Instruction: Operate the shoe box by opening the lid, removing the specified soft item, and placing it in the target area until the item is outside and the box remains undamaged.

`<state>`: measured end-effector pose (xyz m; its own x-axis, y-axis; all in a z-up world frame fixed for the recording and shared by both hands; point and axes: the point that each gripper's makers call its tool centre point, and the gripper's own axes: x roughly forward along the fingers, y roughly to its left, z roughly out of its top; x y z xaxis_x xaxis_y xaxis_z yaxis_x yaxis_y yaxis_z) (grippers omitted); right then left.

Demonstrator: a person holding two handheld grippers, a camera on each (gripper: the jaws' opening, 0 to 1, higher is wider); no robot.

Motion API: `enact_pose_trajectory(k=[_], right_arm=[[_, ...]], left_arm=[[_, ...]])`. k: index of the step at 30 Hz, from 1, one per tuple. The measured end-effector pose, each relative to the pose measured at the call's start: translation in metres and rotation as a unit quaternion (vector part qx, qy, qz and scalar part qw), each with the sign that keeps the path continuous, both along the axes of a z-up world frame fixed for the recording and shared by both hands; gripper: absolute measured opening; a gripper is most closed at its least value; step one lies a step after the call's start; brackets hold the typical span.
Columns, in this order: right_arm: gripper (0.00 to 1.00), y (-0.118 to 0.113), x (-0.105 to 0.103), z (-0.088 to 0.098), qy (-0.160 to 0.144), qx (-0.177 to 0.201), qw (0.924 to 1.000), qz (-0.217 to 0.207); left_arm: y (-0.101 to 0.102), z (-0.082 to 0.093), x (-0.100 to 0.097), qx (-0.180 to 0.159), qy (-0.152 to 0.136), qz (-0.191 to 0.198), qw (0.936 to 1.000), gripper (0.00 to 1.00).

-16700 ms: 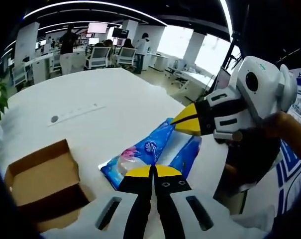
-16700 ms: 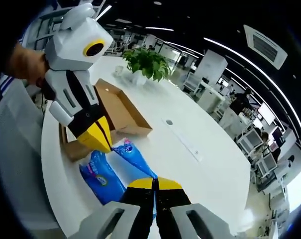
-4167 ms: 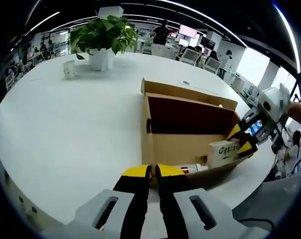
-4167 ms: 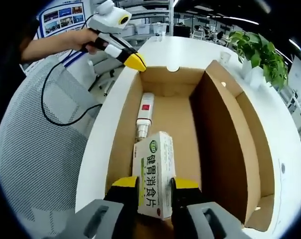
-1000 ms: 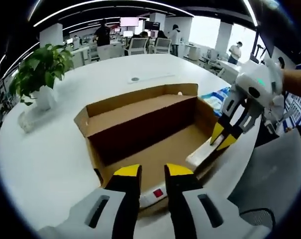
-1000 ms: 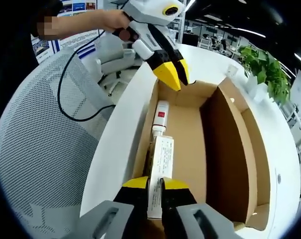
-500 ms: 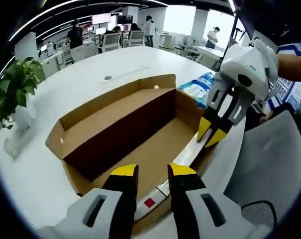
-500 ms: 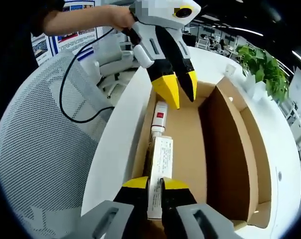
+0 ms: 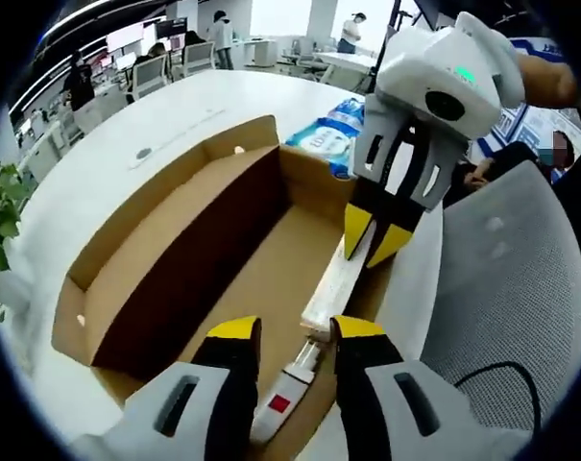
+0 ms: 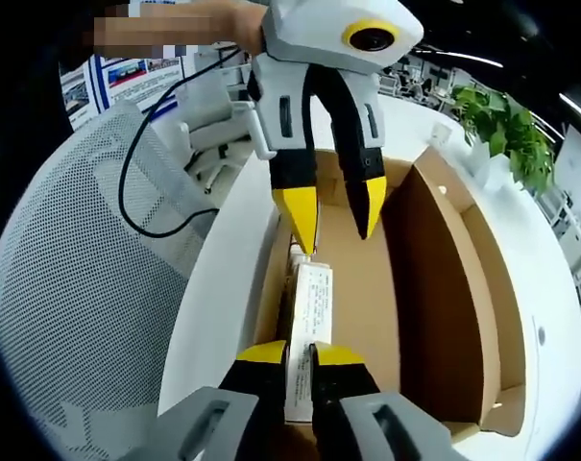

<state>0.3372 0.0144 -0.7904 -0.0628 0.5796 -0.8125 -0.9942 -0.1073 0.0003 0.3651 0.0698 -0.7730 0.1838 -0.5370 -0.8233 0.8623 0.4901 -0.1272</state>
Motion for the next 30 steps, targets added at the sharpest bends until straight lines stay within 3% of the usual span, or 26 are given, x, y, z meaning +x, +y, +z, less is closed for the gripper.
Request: enact_pose_trajectory(k=[12, 19, 23, 30], right_arm=[[0.04, 0.0, 0.001, -0.001, 0.004, 0.005, 1.0, -0.007], [0.04, 0.001, 0.001, -0.001, 0.006, 0.006, 0.9999, -0.013], [0.04, 0.001, 0.001, -0.002, 0.008, 0.009, 0.9998, -0.017], [0.04, 0.002, 0.001, -0.002, 0.011, 0.013, 0.9996, -0.023]], left_arm=[[-0.015, -0.015, -0.002, 0.017, 0.018, -0.056, 0.9981, 0.29], [-0.024, -0.019, 0.0, 0.003, 0.026, -0.067, 0.9974, 0.27], [-0.03, -0.019, -0.004, -0.001, 0.036, -0.083, 0.996, 0.2], [-0.035, -0.018, -0.01, -0.004, 0.047, -0.102, 0.9936, 0.22]])
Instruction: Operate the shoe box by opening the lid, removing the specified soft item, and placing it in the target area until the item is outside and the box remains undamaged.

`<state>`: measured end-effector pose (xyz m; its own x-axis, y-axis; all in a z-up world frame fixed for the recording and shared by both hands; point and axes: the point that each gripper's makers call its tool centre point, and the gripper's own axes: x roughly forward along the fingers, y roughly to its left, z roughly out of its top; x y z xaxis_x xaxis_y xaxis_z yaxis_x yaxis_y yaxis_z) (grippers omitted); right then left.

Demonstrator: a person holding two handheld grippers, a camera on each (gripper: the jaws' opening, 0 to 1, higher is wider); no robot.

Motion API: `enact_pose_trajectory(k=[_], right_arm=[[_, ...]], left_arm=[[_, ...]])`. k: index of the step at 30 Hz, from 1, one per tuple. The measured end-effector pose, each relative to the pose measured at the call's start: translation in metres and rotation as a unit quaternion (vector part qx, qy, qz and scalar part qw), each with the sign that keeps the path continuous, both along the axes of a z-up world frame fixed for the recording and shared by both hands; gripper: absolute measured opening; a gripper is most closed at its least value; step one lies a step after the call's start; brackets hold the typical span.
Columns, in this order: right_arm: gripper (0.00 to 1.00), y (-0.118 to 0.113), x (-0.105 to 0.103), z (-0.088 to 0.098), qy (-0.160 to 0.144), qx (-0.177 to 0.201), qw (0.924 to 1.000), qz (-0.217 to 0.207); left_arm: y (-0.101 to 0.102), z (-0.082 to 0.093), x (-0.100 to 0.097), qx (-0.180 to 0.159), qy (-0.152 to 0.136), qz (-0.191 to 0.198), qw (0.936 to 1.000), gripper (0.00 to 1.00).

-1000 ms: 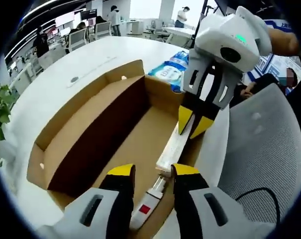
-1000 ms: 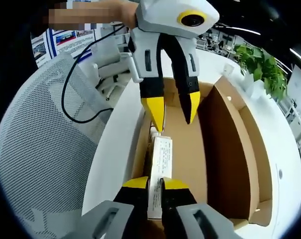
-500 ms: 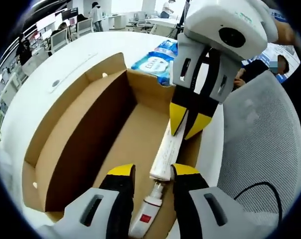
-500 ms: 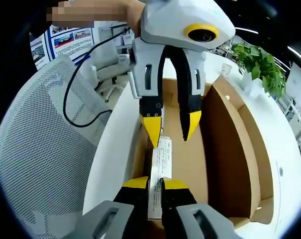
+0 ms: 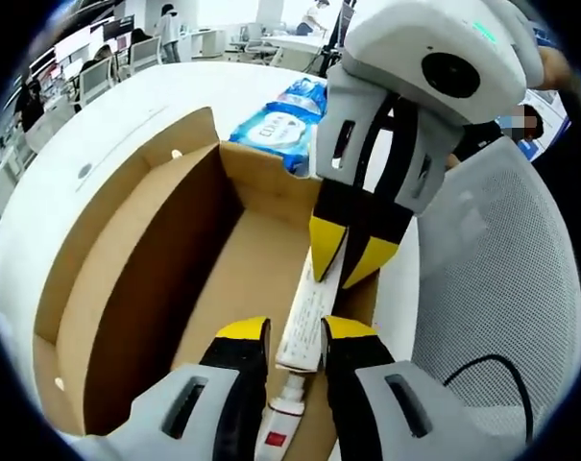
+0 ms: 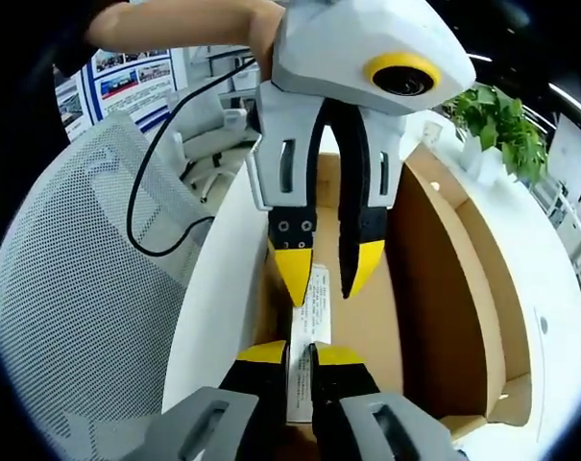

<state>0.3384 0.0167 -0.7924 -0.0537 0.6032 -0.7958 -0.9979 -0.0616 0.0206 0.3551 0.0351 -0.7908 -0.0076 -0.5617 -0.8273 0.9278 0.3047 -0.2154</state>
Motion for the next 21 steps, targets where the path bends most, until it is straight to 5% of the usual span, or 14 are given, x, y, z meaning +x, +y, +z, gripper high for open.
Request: enact_pose_trajectory(k=[21], right_arm=[[0.04, 0.0009, -0.0012, -0.0002, 0.006, 0.004, 1.0, -0.006]], left_arm=[[-0.0051, -0.0084, -0.0069, -0.001, 0.027, -0.009, 0.9996, 0.21]])
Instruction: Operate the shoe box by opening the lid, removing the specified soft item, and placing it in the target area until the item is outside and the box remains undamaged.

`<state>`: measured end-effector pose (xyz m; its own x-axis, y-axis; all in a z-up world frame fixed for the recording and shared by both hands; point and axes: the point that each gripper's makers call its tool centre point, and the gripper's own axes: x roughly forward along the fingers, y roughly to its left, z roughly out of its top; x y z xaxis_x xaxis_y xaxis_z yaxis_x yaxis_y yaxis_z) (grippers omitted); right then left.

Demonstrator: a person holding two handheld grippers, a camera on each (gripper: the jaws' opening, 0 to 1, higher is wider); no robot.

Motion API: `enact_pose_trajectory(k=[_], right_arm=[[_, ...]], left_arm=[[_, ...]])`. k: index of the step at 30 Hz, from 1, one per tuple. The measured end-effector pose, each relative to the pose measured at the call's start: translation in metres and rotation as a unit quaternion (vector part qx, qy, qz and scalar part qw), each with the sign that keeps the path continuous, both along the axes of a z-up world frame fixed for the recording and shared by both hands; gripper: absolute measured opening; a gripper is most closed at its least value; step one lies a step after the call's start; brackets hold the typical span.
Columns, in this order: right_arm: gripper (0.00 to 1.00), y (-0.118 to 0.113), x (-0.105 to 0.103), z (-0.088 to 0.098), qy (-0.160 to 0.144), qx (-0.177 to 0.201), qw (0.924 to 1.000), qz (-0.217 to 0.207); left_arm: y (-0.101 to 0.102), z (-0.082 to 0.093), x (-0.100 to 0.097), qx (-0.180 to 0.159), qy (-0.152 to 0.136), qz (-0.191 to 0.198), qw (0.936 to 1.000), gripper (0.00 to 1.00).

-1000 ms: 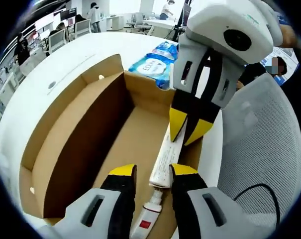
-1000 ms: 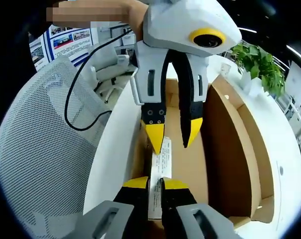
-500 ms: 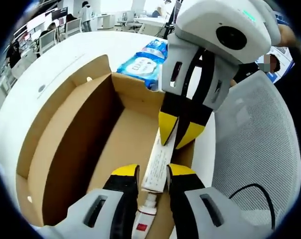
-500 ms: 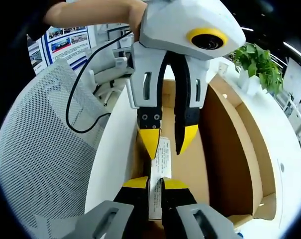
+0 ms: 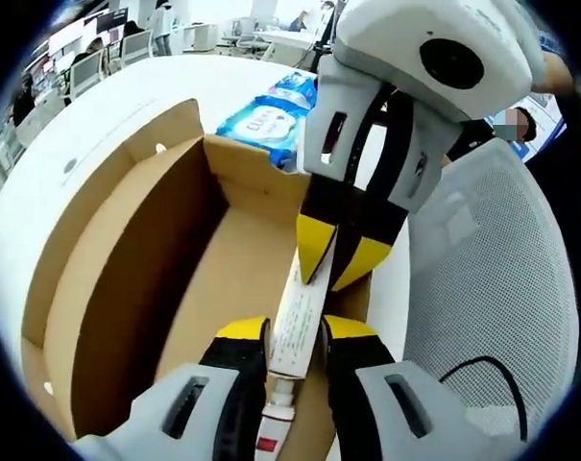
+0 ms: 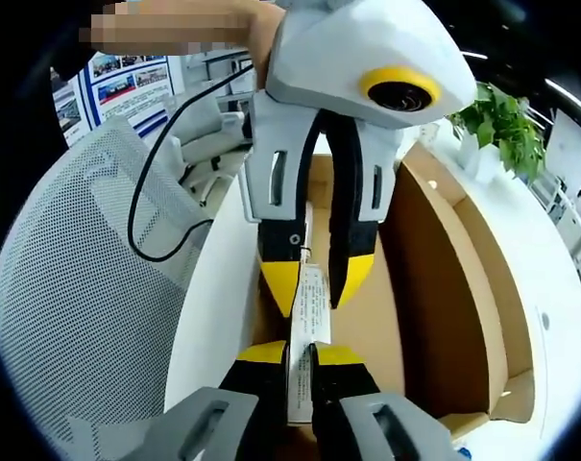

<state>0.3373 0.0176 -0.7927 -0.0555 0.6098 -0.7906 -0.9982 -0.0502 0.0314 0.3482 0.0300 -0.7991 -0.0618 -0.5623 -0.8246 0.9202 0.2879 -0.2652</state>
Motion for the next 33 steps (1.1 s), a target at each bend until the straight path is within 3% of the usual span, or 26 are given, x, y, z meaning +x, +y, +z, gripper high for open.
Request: enact_pose_trajectory(k=[13, 22, 33], right_arm=[[0.05, 0.001, 0.002, 0.0, -0.001, 0.001, 1.0, -0.004], [0.15, 0.003, 0.008, -0.003, -0.014, -0.003, 0.9999, -0.002], [0.19, 0.004, 0.01, -0.016, 0.003, -0.021, 0.9998, 0.0]], left_arm=[[0.0, -0.002, 0.001, -0.003, -0.009, -0.008, 0.9999, 0.2], [0.0, -0.001, 0.002, -0.001, -0.011, -0.011, 0.9999, 0.2], [-0.001, -0.001, 0.002, -0.002, -0.011, -0.005, 0.9999, 0.2]])
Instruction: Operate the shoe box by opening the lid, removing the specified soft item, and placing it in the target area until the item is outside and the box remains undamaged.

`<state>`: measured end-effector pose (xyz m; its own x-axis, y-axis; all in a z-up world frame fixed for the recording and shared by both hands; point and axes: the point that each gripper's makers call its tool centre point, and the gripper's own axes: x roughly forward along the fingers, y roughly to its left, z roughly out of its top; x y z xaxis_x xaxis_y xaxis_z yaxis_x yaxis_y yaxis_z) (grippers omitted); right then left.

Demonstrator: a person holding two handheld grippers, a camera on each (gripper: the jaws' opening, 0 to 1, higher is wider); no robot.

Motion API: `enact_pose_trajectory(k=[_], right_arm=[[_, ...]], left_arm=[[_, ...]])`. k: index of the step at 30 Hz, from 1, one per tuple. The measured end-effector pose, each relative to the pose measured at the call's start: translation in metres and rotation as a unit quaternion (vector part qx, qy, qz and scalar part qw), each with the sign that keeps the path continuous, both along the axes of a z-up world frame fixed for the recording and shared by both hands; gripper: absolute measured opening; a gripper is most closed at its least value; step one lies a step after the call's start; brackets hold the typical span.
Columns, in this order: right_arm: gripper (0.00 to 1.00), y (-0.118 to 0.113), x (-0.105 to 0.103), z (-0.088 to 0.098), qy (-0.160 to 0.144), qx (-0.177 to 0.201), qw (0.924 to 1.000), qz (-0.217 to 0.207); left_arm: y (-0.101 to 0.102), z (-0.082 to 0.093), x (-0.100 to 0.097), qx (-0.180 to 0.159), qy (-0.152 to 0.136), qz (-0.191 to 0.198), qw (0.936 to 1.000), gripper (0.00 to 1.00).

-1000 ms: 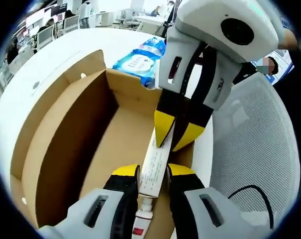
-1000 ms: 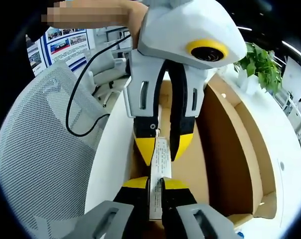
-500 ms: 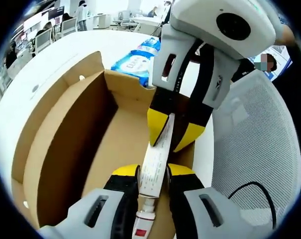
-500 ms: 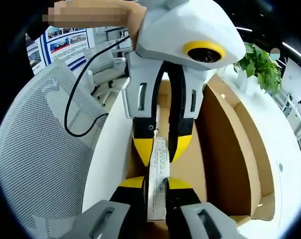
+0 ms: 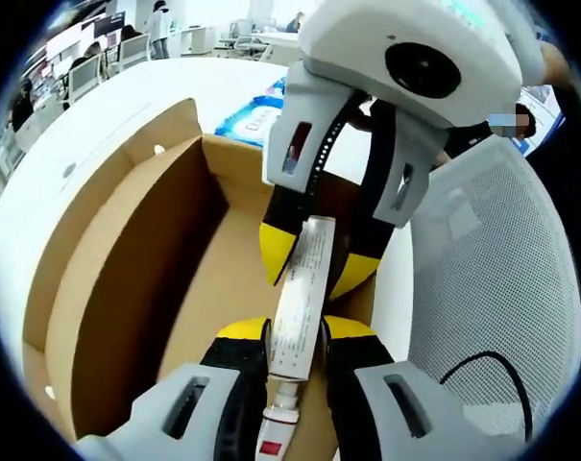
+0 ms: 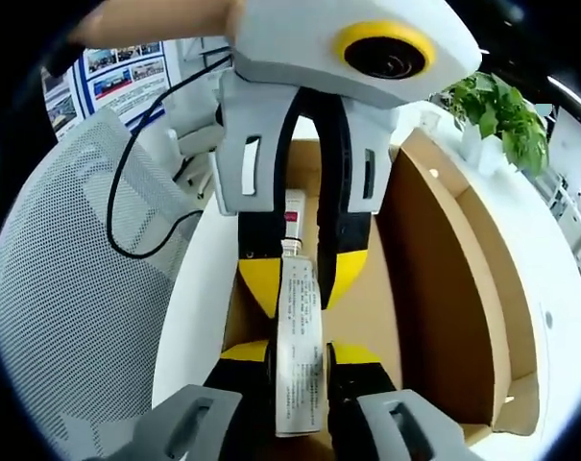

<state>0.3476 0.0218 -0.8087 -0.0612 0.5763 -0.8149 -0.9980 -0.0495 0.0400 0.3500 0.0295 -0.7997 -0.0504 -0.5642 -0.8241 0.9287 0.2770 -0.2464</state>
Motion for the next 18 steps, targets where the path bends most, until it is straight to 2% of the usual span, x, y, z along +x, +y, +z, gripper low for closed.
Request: enact_pose_trajectory(k=[18], right_arm=[[0.16, -0.0004, -0.0024, -0.004, 0.024, -0.009, 0.9997, -0.001]], left_arm=[[-0.0017, 0.0031, 0.0001, -0.004, -0.004, 0.012, 0.9999, 0.2]])
